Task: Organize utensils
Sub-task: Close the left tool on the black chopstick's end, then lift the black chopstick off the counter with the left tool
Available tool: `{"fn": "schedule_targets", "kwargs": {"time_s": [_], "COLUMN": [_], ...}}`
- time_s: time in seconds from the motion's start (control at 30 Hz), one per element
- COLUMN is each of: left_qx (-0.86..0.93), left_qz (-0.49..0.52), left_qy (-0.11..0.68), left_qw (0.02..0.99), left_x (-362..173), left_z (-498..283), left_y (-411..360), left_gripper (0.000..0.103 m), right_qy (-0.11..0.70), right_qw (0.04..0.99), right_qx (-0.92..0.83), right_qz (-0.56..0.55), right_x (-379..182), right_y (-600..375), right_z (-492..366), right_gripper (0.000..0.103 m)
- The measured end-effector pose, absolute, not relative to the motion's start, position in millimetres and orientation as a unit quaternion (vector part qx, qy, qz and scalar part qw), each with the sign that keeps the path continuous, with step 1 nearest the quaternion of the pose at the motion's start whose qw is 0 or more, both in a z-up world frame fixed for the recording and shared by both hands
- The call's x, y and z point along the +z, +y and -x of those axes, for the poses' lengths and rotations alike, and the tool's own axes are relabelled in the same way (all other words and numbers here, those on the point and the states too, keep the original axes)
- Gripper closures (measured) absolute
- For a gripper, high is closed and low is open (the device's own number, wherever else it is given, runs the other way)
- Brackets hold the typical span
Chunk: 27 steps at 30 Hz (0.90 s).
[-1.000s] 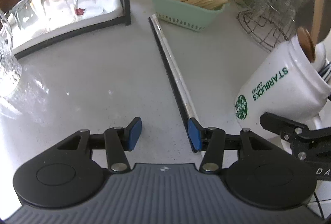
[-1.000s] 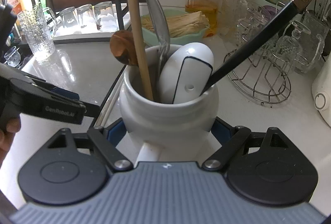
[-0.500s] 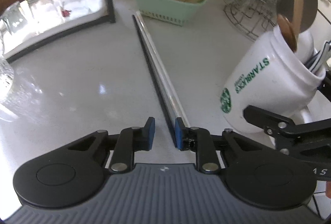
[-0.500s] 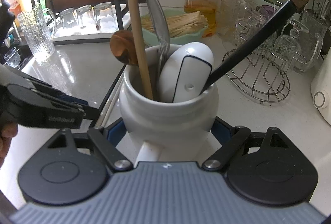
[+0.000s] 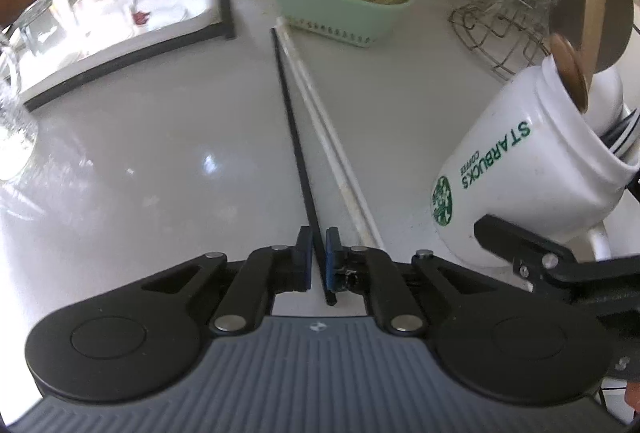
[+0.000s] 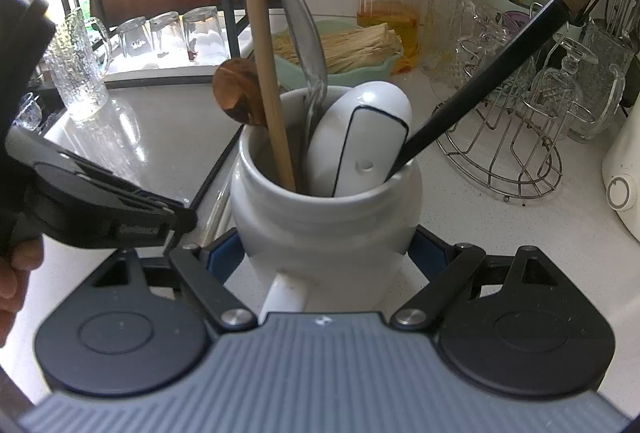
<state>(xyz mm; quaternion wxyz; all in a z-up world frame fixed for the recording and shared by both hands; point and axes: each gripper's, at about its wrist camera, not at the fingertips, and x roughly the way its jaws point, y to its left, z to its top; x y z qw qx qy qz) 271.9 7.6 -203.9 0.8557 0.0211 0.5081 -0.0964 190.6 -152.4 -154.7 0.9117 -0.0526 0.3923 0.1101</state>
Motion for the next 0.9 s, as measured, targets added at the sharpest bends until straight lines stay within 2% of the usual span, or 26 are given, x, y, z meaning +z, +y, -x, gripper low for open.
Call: {"fn": "schedule_targets", "kwargs": {"time_s": [0.63,0.9], "left_qx": [-0.092,-0.092], "left_qz": [0.01,0.027], "left_qy": [0.558,0.562], "left_qw": [0.825,0.822], "left_x": [-201.5,-198.8], "left_z": [-190.9,-189.3], "left_y": [56.1,59.5], "left_gripper": [0.097,0.095], "right_qy": [0.399,0.399], "right_qw": [0.908,0.907], "right_qx": [0.116,0.122], "right_qz": [0.06,0.062], "right_x": [-152.9,-152.8], "right_y": [-148.9,-147.4], "right_z": [-190.0,-184.3], "right_gripper": [0.013,0.013]}}
